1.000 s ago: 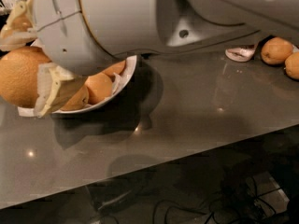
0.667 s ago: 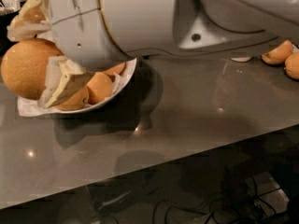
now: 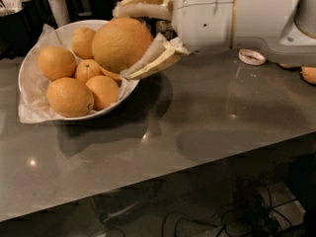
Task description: Pick orange from white bowl
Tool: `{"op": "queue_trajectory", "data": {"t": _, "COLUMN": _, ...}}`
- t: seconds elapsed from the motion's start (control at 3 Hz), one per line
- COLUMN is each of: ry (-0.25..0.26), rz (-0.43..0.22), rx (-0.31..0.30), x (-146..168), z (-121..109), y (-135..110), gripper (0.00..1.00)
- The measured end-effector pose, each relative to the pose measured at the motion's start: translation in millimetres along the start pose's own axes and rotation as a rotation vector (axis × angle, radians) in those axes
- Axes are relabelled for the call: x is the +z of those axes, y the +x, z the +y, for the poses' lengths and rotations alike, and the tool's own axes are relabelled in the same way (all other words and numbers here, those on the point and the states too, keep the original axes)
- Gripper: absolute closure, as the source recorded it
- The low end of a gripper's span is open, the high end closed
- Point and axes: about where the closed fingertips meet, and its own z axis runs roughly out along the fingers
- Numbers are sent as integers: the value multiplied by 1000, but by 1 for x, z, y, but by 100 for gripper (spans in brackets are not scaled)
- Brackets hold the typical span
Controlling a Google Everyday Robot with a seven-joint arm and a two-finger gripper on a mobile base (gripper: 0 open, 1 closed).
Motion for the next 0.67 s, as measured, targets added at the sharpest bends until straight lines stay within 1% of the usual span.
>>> {"op": "queue_trajectory", "data": {"t": 0.33, "ry": 4, "rz": -27, "rx": 10, "x": -36, "z": -6, "y": 0, "gripper": 100}}
{"op": "queue_trajectory", "data": {"t": 0.67, "ry": 4, "rz": -27, "rx": 10, "x": -36, "z": -6, "y": 0, "gripper": 100}}
